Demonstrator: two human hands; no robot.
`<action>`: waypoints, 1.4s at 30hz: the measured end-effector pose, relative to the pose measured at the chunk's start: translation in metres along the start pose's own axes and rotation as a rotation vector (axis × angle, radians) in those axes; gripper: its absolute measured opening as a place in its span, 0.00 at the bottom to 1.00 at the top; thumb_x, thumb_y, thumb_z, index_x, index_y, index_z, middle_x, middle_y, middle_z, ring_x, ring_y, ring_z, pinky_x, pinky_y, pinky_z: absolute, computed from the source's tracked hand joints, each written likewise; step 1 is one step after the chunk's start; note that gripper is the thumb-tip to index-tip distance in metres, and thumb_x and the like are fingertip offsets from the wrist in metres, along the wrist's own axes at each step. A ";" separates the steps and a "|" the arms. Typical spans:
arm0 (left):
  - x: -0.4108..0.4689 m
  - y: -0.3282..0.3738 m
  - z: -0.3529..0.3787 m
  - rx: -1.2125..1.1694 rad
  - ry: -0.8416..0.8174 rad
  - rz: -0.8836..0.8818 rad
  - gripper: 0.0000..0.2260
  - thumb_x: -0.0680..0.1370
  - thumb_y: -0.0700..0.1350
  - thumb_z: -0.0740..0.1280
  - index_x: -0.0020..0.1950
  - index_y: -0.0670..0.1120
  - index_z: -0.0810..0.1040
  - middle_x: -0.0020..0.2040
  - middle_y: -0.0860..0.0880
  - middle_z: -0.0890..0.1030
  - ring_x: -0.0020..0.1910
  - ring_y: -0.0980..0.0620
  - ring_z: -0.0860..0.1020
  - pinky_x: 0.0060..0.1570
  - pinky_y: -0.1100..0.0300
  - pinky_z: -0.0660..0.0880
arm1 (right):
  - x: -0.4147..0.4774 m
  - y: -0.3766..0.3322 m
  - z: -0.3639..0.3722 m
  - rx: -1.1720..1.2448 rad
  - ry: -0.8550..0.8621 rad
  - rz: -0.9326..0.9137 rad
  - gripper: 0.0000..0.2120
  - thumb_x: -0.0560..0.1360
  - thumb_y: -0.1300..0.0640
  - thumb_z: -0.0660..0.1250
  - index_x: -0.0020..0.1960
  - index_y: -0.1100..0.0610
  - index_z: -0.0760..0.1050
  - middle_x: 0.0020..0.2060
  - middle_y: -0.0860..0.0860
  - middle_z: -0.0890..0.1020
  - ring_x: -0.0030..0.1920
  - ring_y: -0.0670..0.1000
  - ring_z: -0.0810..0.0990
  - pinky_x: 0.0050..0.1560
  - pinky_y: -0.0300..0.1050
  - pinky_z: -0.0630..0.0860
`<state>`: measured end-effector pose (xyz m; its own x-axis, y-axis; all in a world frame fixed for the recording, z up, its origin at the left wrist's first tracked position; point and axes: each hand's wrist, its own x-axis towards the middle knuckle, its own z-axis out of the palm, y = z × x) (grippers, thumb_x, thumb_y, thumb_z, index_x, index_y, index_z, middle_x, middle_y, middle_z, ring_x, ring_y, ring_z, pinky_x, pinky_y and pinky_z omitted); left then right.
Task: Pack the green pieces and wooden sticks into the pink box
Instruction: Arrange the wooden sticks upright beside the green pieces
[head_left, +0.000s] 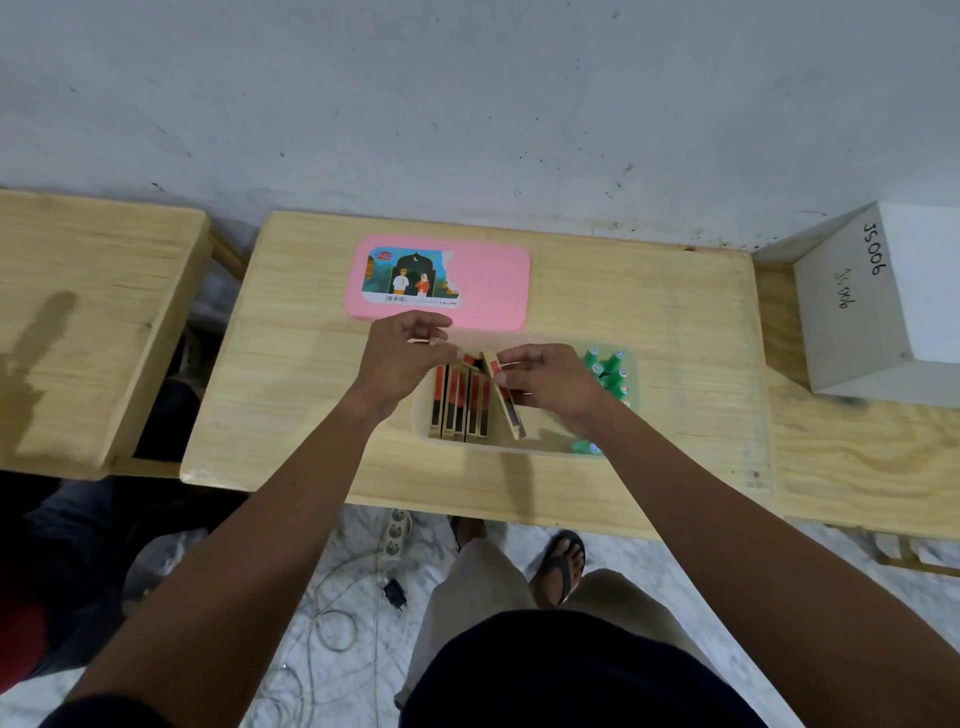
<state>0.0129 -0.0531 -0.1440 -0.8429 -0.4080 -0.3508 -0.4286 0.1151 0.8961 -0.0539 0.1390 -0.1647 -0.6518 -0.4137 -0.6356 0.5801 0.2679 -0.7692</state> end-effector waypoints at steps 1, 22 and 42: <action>0.001 -0.001 0.000 0.009 0.017 0.018 0.16 0.64 0.36 0.80 0.50 0.44 0.83 0.42 0.45 0.81 0.42 0.55 0.79 0.45 0.61 0.79 | 0.001 0.002 0.000 0.023 0.017 0.018 0.10 0.71 0.72 0.72 0.52 0.63 0.80 0.39 0.56 0.83 0.36 0.50 0.82 0.42 0.44 0.83; 0.031 -0.017 0.020 0.647 -0.420 0.324 0.14 0.76 0.35 0.68 0.60 0.44 0.82 0.54 0.47 0.85 0.42 0.63 0.79 0.50 0.66 0.73 | 0.024 0.034 0.025 -0.007 0.219 0.054 0.14 0.69 0.68 0.73 0.46 0.50 0.79 0.37 0.59 0.85 0.39 0.59 0.84 0.49 0.66 0.81; 0.029 -0.018 0.023 0.880 -0.306 0.410 0.16 0.74 0.38 0.71 0.61 0.48 0.80 0.53 0.46 0.84 0.53 0.47 0.81 0.54 0.55 0.75 | 0.035 0.044 0.029 -0.141 0.251 0.029 0.13 0.67 0.65 0.73 0.41 0.45 0.81 0.37 0.56 0.86 0.41 0.59 0.86 0.47 0.61 0.83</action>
<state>-0.0112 -0.0455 -0.1763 -0.9728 0.0479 -0.2265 -0.0708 0.8699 0.4881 -0.0371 0.1110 -0.2186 -0.7462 -0.1807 -0.6407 0.5384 0.4023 -0.7405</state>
